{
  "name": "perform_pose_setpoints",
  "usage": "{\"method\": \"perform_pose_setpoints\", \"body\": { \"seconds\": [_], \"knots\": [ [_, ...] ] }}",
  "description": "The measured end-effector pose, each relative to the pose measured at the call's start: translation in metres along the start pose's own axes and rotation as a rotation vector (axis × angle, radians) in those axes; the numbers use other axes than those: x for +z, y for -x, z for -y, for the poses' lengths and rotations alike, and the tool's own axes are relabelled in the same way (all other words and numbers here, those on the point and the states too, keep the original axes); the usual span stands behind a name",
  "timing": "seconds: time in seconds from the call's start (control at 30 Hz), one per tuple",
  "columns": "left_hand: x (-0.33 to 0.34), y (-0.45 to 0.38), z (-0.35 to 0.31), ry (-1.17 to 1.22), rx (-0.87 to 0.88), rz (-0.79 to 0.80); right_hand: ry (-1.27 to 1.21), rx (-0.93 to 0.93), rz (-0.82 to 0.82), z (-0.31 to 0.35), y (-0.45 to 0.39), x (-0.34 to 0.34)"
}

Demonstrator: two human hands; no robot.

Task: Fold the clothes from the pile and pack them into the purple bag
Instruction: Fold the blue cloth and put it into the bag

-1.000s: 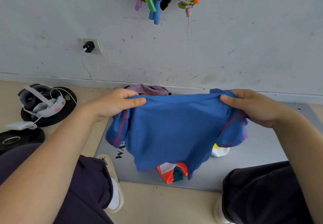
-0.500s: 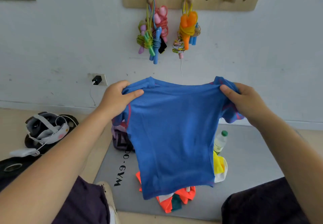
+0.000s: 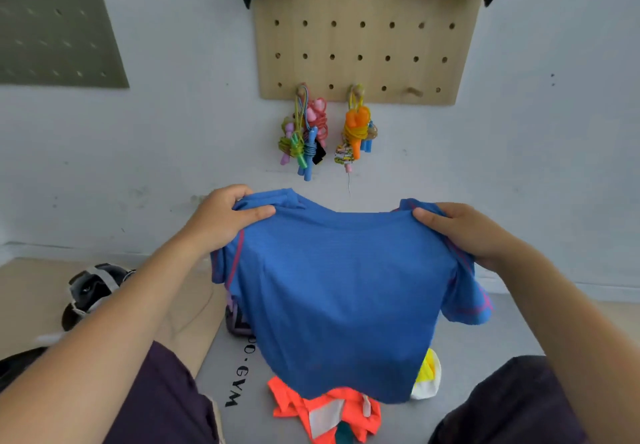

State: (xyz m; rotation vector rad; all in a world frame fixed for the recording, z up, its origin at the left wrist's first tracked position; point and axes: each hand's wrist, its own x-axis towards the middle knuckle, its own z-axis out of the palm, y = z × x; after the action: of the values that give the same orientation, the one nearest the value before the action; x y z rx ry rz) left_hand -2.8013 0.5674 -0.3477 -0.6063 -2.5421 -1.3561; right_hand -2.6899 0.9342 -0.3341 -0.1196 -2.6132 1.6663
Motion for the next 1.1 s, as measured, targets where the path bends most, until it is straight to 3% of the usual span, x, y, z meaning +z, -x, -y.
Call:
{"method": "perform_pose_setpoints", "body": {
  "seconds": [0.13,0.27,0.43,0.63,0.73,1.0,1.1],
  "knots": [
    [-0.012,-0.021,-0.016,0.007,0.014,-0.015,0.012,-0.046,-0.053,0.020,-0.011,-0.009],
    [0.011,-0.047,0.014,0.008,-0.140,0.106,0.062,0.030,-0.044,-0.002,-0.045,-0.003],
    [0.112,-0.056,0.130,-0.044,-0.360,0.258,0.234,0.239,0.038,-0.123,-0.114,0.042],
    [0.256,-0.003,0.308,-0.125,-0.645,0.347,0.183,0.513,0.091,-0.335,-0.163,0.135],
    [0.303,0.016,0.371,-0.107,-0.681,0.392,0.170,0.608,0.088,-0.407,-0.179,0.165],
    [0.349,0.026,0.442,-0.066,-0.808,0.500,0.236,0.665,0.175,-0.480,-0.193,0.171],
    [0.352,0.013,0.447,0.047,-0.801,0.397,0.203,0.612,0.145,-0.479,-0.201,0.158]
  ]
}}
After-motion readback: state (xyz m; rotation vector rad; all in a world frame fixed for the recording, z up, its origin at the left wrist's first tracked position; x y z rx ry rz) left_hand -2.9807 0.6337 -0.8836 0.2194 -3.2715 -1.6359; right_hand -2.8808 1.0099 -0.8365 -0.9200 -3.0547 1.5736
